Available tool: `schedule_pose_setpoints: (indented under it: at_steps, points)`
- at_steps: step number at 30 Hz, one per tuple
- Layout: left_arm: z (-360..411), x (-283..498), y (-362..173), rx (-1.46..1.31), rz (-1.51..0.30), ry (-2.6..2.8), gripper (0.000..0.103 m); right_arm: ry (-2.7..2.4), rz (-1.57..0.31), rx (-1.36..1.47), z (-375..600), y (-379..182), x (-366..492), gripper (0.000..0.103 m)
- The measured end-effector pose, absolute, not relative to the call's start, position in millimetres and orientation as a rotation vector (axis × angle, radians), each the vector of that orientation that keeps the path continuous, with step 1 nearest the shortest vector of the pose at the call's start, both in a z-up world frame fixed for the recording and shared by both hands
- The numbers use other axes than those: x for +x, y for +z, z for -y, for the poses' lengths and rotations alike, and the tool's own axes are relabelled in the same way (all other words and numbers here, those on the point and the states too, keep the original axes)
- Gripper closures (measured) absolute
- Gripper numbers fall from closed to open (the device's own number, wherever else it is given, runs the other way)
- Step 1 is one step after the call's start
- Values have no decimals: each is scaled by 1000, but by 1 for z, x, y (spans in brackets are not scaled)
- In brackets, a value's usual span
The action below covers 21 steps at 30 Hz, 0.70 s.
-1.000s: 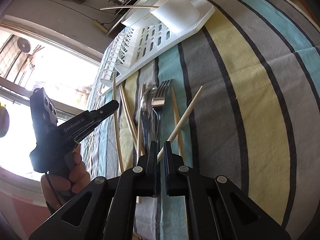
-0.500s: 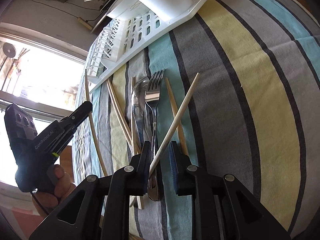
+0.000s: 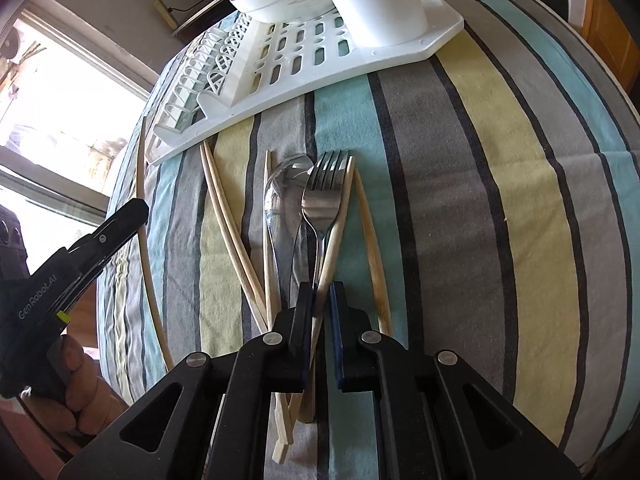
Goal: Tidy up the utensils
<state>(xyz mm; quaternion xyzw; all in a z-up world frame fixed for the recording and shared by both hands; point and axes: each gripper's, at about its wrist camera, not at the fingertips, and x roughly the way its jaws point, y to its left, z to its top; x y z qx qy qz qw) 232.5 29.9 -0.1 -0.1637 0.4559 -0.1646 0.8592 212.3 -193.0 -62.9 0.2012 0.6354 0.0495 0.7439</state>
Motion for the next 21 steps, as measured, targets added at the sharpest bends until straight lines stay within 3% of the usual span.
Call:
schedule_pose_setpoints:
  at_steps: [10, 21]
  points:
    - [-33, 224, 14, -347, -909, -371, 98, 169, -1305, 448, 199, -50, 200, 97]
    - [-31, 224, 10, -352, -924, -363, 98, 184, -1365, 422, 199, -59, 199, 99]
